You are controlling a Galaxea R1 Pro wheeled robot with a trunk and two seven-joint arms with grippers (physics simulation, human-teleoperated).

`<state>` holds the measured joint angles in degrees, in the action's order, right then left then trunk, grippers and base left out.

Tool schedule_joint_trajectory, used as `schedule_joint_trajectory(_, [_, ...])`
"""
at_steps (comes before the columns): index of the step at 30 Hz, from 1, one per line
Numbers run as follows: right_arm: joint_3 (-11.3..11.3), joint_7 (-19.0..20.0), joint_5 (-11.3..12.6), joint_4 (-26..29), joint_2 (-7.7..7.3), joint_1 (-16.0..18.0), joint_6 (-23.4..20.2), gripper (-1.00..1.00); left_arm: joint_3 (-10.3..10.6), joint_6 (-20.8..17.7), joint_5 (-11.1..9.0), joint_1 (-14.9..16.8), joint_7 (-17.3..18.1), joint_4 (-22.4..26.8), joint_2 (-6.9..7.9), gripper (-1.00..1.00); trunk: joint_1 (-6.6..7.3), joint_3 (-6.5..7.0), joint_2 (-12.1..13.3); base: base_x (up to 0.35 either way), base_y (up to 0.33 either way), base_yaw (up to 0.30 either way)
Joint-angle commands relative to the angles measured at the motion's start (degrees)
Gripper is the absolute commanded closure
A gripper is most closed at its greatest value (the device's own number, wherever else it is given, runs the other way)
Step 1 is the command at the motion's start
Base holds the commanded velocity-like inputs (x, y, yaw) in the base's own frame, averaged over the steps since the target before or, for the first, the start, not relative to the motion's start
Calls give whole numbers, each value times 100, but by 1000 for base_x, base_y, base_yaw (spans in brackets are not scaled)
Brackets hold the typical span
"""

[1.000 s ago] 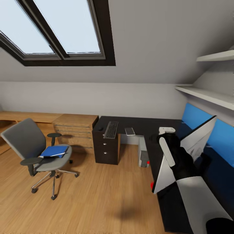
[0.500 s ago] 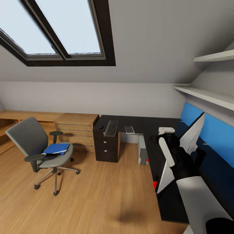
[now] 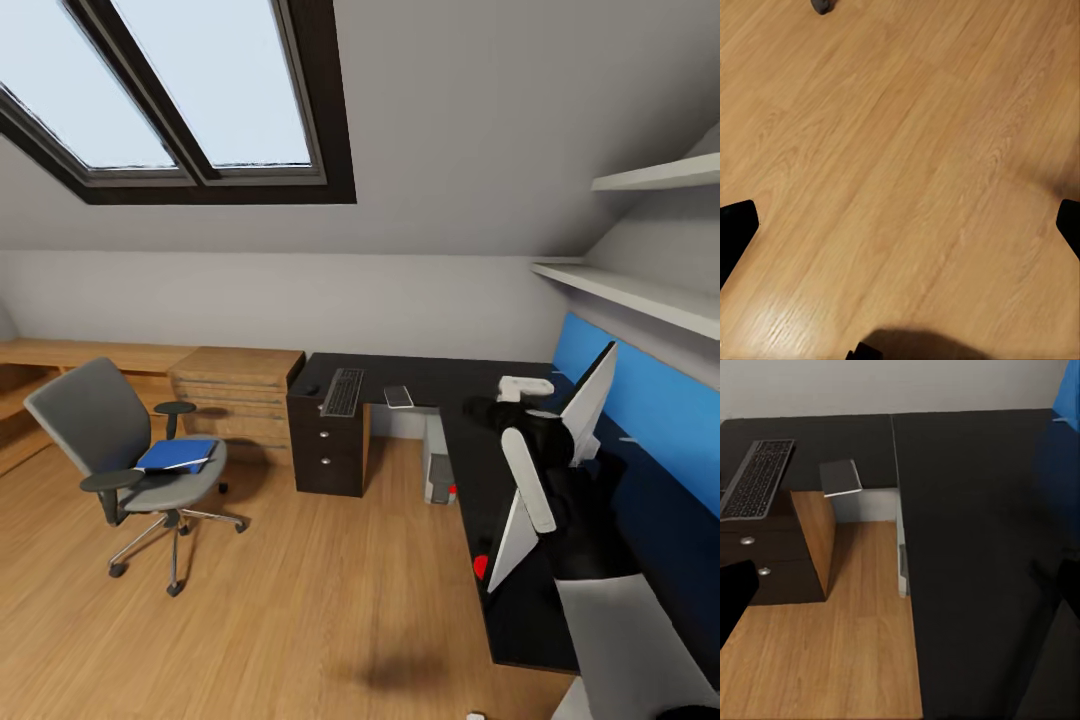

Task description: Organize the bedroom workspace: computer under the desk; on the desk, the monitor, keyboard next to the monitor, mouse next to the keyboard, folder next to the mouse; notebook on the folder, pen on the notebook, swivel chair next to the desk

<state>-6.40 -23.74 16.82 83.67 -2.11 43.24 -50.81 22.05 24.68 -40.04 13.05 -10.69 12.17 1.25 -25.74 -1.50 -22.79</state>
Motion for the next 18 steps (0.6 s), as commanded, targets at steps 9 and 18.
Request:
schedule_joint_trajectory(9, [1,-67,49,444,-28,-179,507,-100,62,-4,-3,4,-32,-112,-1,-100,-4,-14,-13,-33,-71,0])
schedule_joint_trajectory(18, [-1,-70,25,444,-35,-286,859,-100,62,-22,-3,4,-29,-118,1,-100,-4,-14,-13,-143,-301,0])
